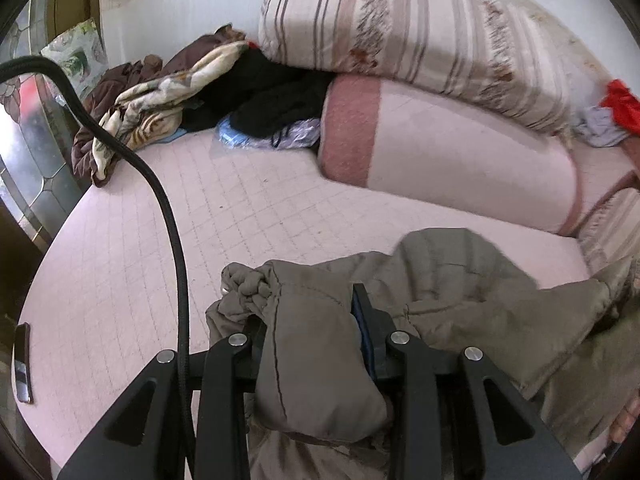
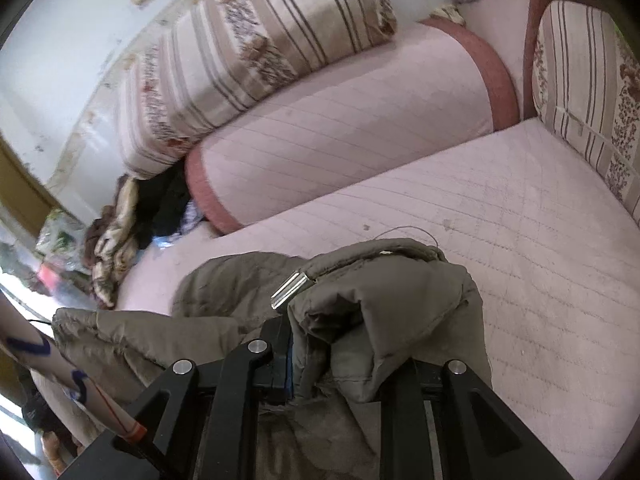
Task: Fold large clothes
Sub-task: 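Lift the hem with both grippers and fold it up toward the hood, then open both grippers and release the folded hem onto the jacket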
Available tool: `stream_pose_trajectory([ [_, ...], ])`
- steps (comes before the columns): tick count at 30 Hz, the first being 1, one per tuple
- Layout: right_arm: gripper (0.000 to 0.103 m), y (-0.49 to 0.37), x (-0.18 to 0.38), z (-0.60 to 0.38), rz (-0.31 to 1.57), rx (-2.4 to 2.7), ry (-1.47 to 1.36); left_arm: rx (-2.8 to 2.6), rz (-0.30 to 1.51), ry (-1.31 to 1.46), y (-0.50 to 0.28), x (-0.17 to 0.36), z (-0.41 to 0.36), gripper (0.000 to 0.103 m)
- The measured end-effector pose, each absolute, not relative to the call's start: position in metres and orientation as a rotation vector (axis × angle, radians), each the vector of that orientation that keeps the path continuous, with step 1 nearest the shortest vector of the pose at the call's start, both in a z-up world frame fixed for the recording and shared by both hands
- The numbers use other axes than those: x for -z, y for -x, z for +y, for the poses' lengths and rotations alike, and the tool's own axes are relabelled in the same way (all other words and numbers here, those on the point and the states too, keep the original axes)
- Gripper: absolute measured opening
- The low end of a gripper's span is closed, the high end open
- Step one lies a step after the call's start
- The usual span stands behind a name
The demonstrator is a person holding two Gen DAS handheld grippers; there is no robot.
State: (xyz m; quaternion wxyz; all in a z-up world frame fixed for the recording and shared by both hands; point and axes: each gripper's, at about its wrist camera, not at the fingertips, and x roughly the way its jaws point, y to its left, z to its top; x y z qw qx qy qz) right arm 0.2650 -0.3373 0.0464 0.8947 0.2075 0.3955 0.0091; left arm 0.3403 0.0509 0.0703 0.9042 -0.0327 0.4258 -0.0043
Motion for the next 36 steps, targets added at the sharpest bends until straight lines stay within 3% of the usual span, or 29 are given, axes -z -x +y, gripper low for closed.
stream_pose_trajectory([
  [15, 0.023, -0.363, 0.03, -0.337, 0.909, 0.066, -0.371, -0.102, 0.983, 0.057, -0.436, 0.025, 0.046, 0.038],
  [36, 0.025, -0.4, 0.07, -0.35, 0.938, 0.087, -0.436, -0.104, 1.007, 0.096, -0.477, 0.053, 0.042, 0.045],
])
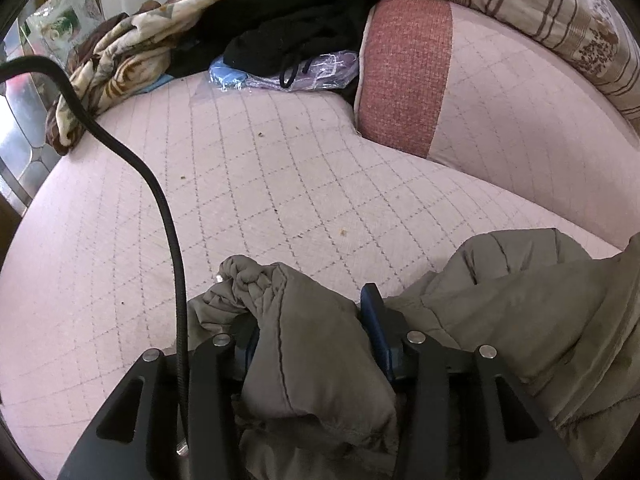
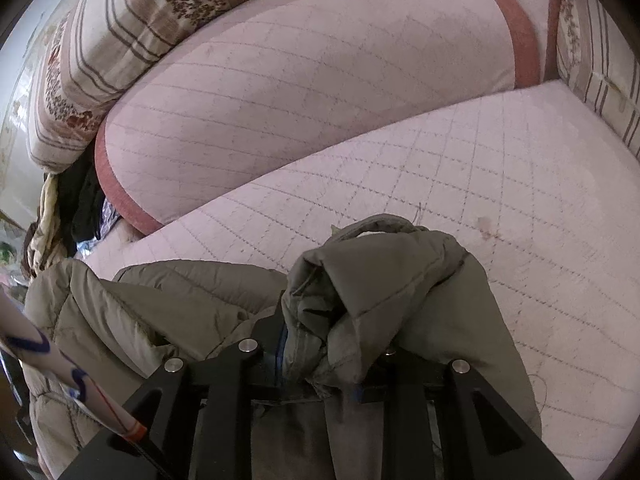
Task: Fold large clothes
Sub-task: 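Open both grippers and release the folded hem onto the jacket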
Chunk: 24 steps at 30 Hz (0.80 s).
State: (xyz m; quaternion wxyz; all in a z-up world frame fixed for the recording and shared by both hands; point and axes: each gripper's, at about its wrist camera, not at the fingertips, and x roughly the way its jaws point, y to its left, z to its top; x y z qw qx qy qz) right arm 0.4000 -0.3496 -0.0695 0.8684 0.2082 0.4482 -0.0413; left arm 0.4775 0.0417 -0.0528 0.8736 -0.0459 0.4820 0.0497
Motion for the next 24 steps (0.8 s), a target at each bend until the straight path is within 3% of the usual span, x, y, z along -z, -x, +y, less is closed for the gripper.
stream_pose_trajectory([
  [2, 0.027, -0.399, 0.069, -0.352, 0.942, 0.082, -0.457, -0.059, 1.014, 0.139, -0.473, 0.043, 0.05, 0.048],
  [5, 0.042, -0.393, 0.058, -0.355, 0.948, 0.079, -0.491, 0.037, 0.991, 0.271, -0.46, 0.018, 0.072, 0.055],
  [7, 0.068, -0.385, 0.045, -0.358, 0.919, 0.076, -0.523, 0.085, 0.974, 0.352, -0.452, 0.003, 0.086, 0.059],
  [8, 0.075, -0.378, 0.034, -0.36, 0.885, 0.078, -0.534, 0.115, 0.963, 0.411, -0.445, -0.01, 0.097, 0.06],
  [10, 0.098, -0.366, 0.017, -0.361, 0.842, 0.11, -0.517, 0.142, 0.931, 0.474, -0.434, -0.031, 0.111, 0.063],
  [12, 0.098, -0.351, -0.004, -0.36, 0.788, 0.124, -0.489, 0.141, 0.89, 0.492, -0.423, -0.052, 0.119, 0.07],
  [20, 0.097, -0.302, -0.061, -0.307, 0.745, 0.09, -0.282, 0.099, 0.78, 0.316, -0.347, -0.124, 0.123, 0.071],
  [24, 0.081, -0.285, -0.066, -0.242, 0.757, -0.001, -0.131, 0.082, 0.756, 0.245, -0.287, -0.114, 0.116, 0.071],
])
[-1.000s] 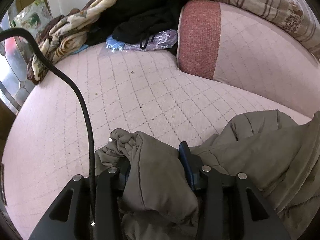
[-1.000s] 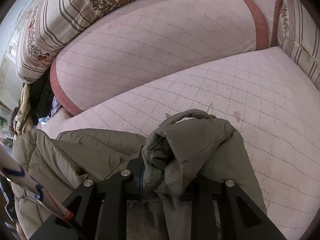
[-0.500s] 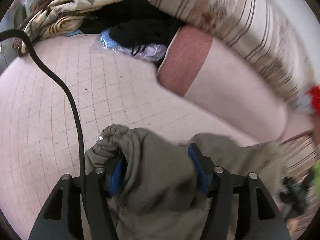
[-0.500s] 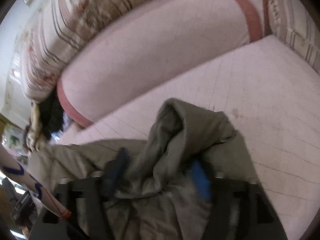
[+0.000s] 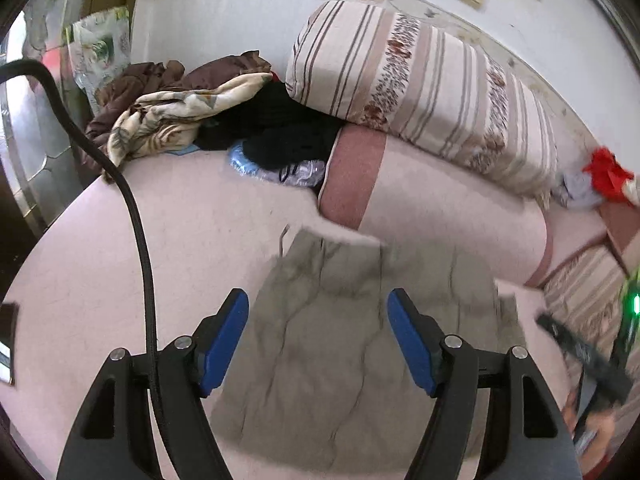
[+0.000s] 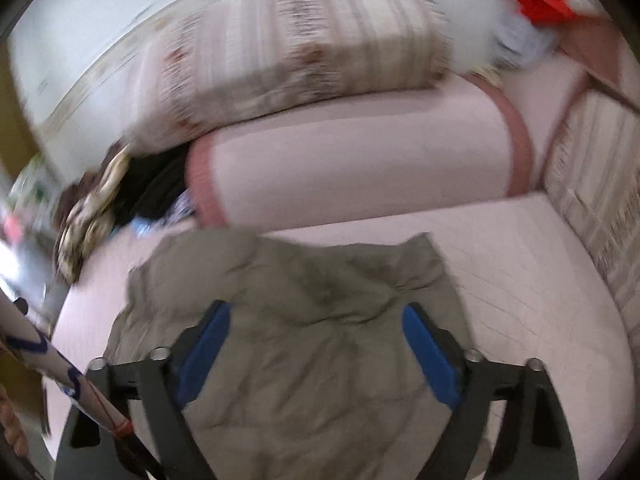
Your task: Fold large clothes
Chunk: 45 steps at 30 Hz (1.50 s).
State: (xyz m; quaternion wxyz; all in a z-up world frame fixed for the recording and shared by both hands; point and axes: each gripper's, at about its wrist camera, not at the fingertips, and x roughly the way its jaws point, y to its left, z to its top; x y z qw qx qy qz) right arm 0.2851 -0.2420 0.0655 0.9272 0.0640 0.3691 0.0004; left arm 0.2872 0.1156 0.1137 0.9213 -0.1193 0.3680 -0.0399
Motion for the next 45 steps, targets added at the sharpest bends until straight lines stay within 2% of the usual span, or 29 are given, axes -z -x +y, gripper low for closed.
stream_pose_trajectory([
  [1, 0.074, -0.283, -0.064, -0.23, 0.762, -0.023, -0.11, 0.081, 0.755, 0.241, -0.276, -0.109, 0.115, 0.072],
  [3, 0.068, -0.283, -0.059, -0.201, 0.775, -0.079, -0.075, 0.063, 0.749, 0.246, -0.244, -0.087, 0.115, 0.072],
  [9, 0.068, -0.338, -0.015, -0.151, 0.841, -0.036, -0.021, -0.011, 0.766, 0.218, -0.22, -0.03, 0.117, 0.072],
  [13, 0.068, -0.381, 0.025, -0.148, 0.903, 0.046, -0.033, -0.053, 0.738, 0.128, -0.223, -0.017, 0.118, 0.072],
  [18, 0.078, -0.422, 0.071, -0.154, 0.922, 0.093, -0.019, -0.053, 0.772, 0.096, -0.235, -0.002, 0.122, 0.072],
  [22, 0.079, -0.433, 0.083, -0.161, 0.9, 0.101, -0.038, -0.045, 0.812, 0.127, -0.242, 0.007, 0.128, 0.072],
  [27, 0.079, -0.436, 0.078, -0.158, 0.912, 0.102, -0.028, -0.059, 0.806, 0.128, -0.241, 0.009, 0.124, 0.072],
  [34, 0.079, -0.38, 0.029, -0.149, 0.845, 0.054, -0.054, -0.059, 0.841, 0.104, -0.245, 0.019, 0.112, 0.072],
  [39, 0.08, -0.352, 0.037, -0.128, 0.85, 0.039, 0.064, -0.082, 0.858, 0.083, -0.249, 0.028, 0.108, 0.072],
  [43, 0.095, -0.352, 0.066, -0.12, 0.863, 0.114, 0.149, -0.084, 0.849, 0.072, -0.247, 0.025, 0.108, 0.072],
  [45, 0.095, -0.356, 0.067, -0.118, 0.882, 0.129, 0.158, -0.087, 0.844, 0.075, -0.247, 0.022, 0.109, 0.072],
])
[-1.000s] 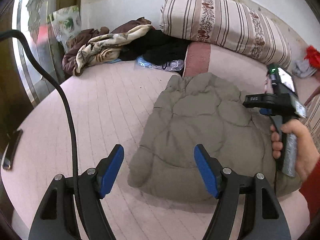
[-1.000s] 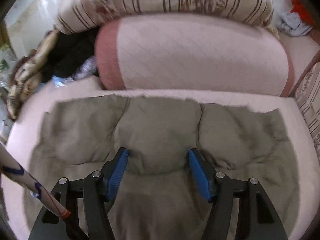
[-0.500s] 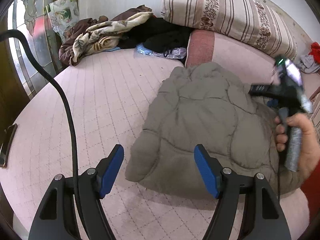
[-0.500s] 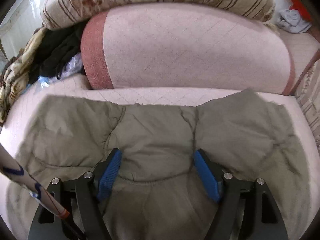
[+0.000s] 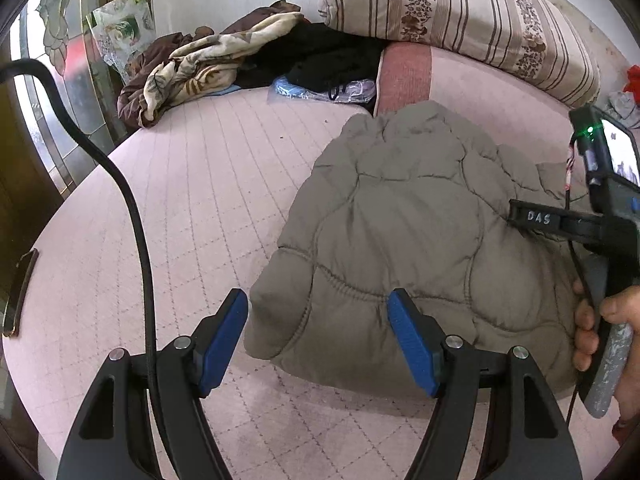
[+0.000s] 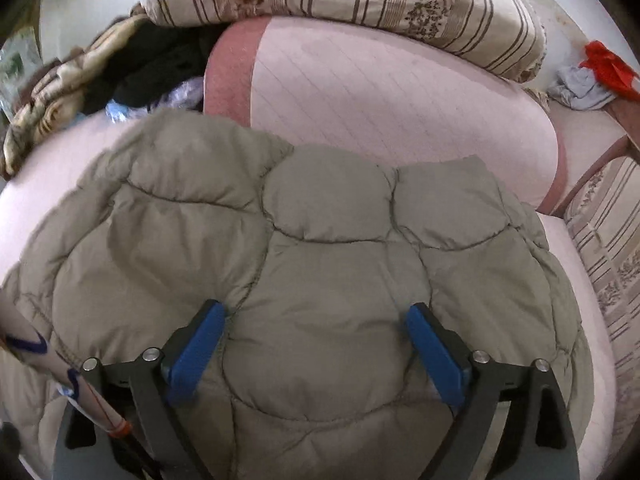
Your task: Fold large clothes
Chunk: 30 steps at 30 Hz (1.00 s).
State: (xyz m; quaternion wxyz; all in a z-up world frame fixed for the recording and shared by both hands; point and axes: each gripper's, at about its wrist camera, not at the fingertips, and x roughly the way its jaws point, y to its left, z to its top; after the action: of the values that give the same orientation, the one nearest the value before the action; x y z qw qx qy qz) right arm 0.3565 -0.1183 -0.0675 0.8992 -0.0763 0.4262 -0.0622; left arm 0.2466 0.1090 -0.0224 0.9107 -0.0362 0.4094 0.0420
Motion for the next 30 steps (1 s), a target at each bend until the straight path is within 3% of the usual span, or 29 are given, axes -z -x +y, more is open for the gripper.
stream_pose_trajectory([
  [7, 0.091, -0.319, 0.035, -0.147, 0.843, 0.083, 0.059, -0.083, 0.879, 0.093, -0.25, 0.026, 0.113, 0.072],
  [19, 0.091, -0.217, 0.048, -0.291, 0.868, 0.245, -0.105, -0.096, 0.892, 0.058, -0.235, 0.031, 0.115, 0.072],
  [26, 0.091, -0.173, 0.038, -0.313, 0.773, 0.274, -0.154, -0.066, 0.798, 0.061, -0.221, 0.014, 0.107, 0.072],
  [30, 0.092, -0.171, 0.049, -0.317, 0.745, 0.268, -0.195, -0.075, 0.866, 0.036, -0.237, 0.027, 0.097, 0.072],
])
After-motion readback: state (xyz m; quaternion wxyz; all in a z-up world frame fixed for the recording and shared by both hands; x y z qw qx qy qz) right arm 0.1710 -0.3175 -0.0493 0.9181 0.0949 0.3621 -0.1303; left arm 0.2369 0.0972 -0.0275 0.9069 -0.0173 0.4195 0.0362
